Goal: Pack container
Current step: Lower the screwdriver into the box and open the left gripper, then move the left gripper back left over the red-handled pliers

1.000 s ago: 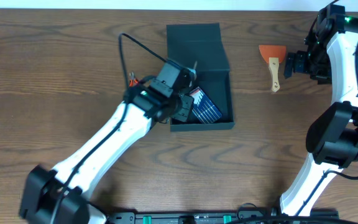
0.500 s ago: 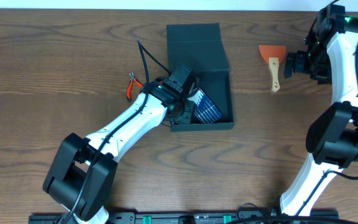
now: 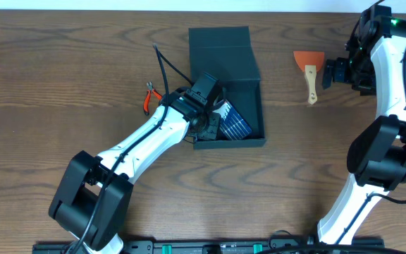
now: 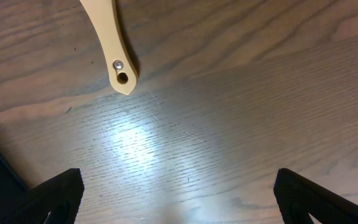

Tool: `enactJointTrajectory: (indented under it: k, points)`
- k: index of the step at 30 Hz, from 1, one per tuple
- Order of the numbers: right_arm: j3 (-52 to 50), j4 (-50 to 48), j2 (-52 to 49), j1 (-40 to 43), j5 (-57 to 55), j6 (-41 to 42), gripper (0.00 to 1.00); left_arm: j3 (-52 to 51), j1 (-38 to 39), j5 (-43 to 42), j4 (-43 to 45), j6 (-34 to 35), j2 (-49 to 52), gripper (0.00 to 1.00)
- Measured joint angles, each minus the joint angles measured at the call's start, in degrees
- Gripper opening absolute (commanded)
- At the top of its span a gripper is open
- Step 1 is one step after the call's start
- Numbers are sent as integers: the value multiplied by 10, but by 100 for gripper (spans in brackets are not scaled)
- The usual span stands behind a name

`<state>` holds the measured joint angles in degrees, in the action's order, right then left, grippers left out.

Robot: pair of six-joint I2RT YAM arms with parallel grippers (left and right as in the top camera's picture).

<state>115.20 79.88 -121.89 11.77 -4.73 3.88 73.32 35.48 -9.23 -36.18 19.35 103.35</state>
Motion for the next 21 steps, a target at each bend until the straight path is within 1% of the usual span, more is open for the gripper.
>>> enactJointTrajectory:
  k: [3, 4, 5, 8, 10, 11, 13, 21]
  points:
    - [0, 0, 0, 0, 0, 0, 99, 0, 0, 3, 3, 2, 2, 17]
    - [0, 0, 0, 0, 0, 0, 99, 0, 0, 3, 3, 2, 3, 17]
    - [0, 0, 0, 0, 0, 0, 99, 0, 0, 3, 4, 2, 5, 23]
    - [0, 0, 0, 0, 0, 0, 99, 0, 0, 4, 5, 1, 12, 29]
    - [0, 0, 0, 0, 0, 0, 99, 0, 0, 5, 6, 1, 16, 30]
    - [0, 0, 0, 0, 0, 0, 99, 0, 0, 5, 6, 1, 17, 34]
    - [0, 0, 0, 0, 0, 0, 99, 0, 0, 4, 8, 0, 18, 36]
    - [0, 0, 0, 0, 0, 0, 99, 0, 1, 5, 16, -3, 18, 36]
